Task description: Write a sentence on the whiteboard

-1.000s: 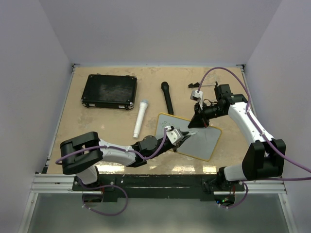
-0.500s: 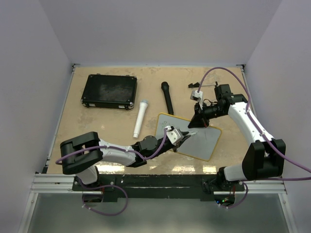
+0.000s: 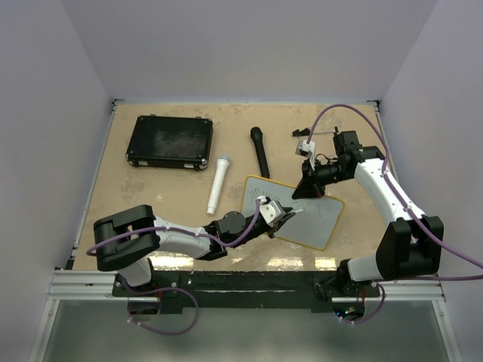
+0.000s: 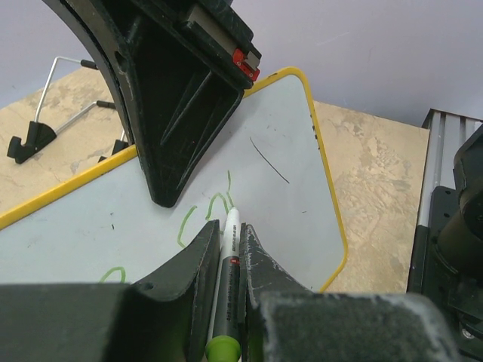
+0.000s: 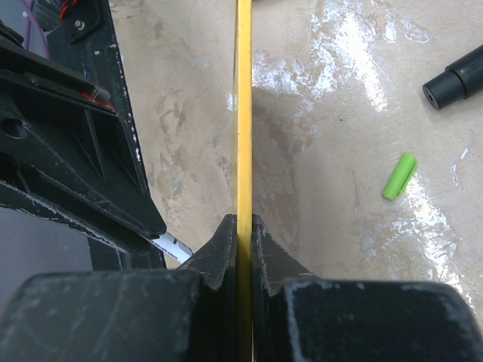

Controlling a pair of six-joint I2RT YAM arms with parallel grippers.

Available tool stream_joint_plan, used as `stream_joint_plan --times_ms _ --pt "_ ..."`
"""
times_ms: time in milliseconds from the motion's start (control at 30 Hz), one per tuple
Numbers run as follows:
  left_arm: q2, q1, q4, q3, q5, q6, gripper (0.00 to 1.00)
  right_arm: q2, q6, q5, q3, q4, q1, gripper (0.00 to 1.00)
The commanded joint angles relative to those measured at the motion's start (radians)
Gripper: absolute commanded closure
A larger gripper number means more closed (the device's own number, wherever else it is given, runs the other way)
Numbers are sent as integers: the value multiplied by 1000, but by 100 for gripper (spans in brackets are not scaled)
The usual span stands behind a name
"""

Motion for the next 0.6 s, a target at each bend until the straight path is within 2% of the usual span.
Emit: stream_joint_plan --times_ms 0,567 --pt "-10 -3 8 -9 7 -28 100 -24 -48 -36 -3 22 -2 100" --pt "-16 2 22 31 -39 -2 100 -25 -48 -36 -1 22 -2 100"
